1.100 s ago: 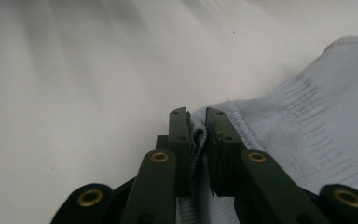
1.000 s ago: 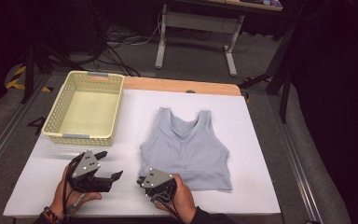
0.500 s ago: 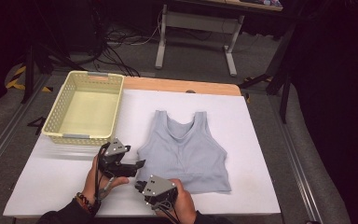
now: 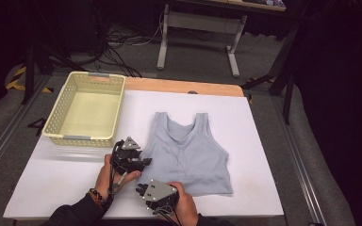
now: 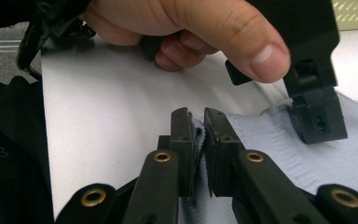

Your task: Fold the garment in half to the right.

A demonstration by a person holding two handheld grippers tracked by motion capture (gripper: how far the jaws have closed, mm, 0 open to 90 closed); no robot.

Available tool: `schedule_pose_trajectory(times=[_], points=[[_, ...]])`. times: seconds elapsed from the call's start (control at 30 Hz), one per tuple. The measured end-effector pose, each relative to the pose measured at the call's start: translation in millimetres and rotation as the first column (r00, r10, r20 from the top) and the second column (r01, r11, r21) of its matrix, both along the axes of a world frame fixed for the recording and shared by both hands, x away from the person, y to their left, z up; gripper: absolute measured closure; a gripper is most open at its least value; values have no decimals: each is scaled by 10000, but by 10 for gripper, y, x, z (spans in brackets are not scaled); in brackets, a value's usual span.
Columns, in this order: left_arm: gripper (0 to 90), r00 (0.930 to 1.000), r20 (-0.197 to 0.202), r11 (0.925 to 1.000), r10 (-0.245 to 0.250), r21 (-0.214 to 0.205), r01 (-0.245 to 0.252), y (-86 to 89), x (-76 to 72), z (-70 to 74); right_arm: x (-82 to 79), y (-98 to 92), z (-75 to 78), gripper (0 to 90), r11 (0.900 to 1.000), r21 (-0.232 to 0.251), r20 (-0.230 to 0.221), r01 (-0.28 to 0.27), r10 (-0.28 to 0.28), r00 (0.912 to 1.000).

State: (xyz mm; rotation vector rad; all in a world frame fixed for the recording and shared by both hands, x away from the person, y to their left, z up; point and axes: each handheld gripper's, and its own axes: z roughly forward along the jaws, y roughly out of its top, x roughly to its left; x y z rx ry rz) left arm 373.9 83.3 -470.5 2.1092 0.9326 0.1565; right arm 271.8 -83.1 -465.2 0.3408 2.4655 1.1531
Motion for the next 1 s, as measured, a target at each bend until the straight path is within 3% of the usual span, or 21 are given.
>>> schedule_pose_trajectory(times=[0.1,0.17,0.43,0.47,0.67,0.83,1.0], points=[[731,9998,104,9998,-183,-50,183,9,-6,5,2,-2,2,826,10000,71,23,25,-25,10000],[750,9998,194,9999,-15,-142,18,33,-12,19,7,-3,1,826,9999,141,20,51,-52,10000],[758,9988,243,9984,437,-362,-428,240,-29,133,25,39,67,827,9980,629,-58,8,-5,10000],[757,9983,338,9986,465,-285,-455,283,-46,150,24,77,91,826,9961,877,-168,-51,66,9998],[751,9954,648,9971,711,-314,-692,466,-124,260,-1,217,136,827,9921,1234,-59,-226,235,9997],[725,9942,834,9971,687,-400,-655,427,-126,267,3,205,153,827,9903,1381,-114,-166,184,9998],[730,9893,1299,9973,664,-404,-616,252,-129,296,18,55,227,827,9815,1902,-315,212,-155,9994]])
